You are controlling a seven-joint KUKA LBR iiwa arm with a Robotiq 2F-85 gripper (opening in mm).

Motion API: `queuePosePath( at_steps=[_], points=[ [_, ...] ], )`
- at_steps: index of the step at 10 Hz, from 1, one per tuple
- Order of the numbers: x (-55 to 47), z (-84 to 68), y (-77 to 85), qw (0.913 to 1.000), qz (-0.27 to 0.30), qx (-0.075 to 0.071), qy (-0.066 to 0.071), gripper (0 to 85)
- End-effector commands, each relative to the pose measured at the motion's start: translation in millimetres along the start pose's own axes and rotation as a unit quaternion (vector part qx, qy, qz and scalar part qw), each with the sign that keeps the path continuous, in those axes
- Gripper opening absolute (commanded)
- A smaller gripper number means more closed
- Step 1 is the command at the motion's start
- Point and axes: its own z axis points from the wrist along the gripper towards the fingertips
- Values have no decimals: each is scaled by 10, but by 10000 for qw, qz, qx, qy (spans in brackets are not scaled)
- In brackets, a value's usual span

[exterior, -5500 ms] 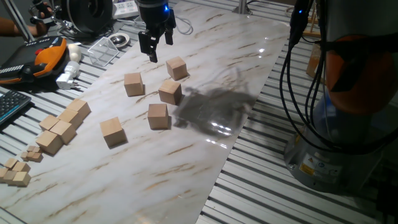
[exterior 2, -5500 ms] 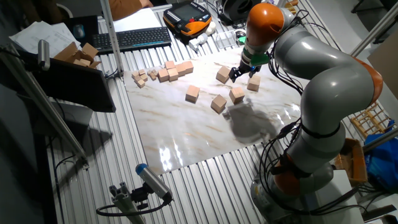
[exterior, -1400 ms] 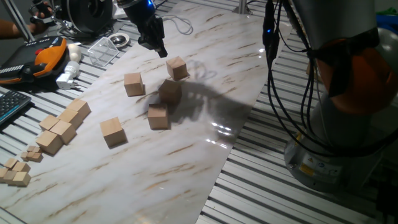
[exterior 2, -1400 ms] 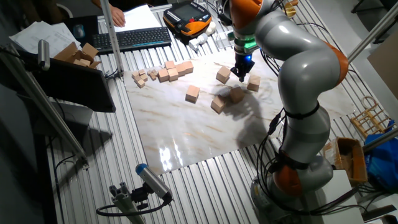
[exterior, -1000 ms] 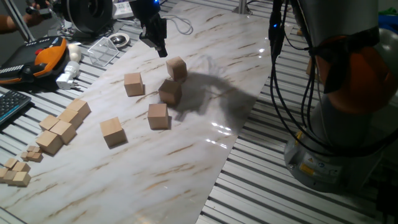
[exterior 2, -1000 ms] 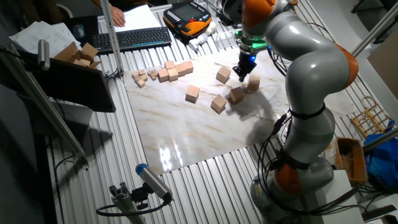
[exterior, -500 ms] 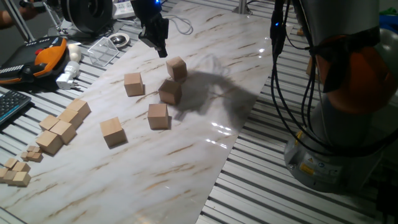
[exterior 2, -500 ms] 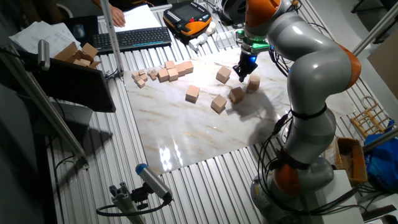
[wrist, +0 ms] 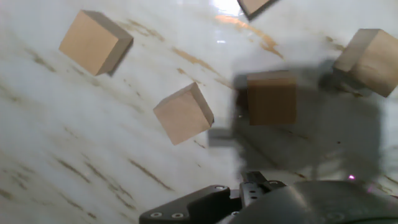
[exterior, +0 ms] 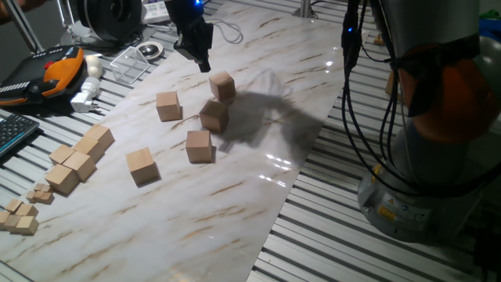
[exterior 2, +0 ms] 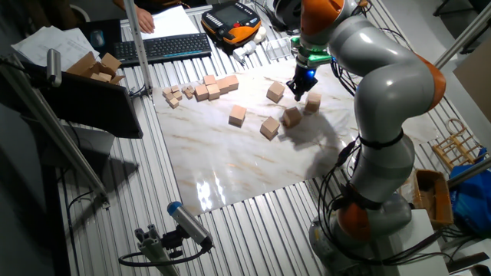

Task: Stack the blocks into a cross shape

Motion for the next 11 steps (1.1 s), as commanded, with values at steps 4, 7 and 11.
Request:
queuePosePath(
  at_steps=[4, 7, 11],
  points=[
    [-49, 87, 160, 9994, 160, -284, 86, 0],
    [-139, 251, 576, 9979, 440, -431, 177, 0],
    [-112, 592, 1013, 9950, 857, -505, 25, 0]
  ],
)
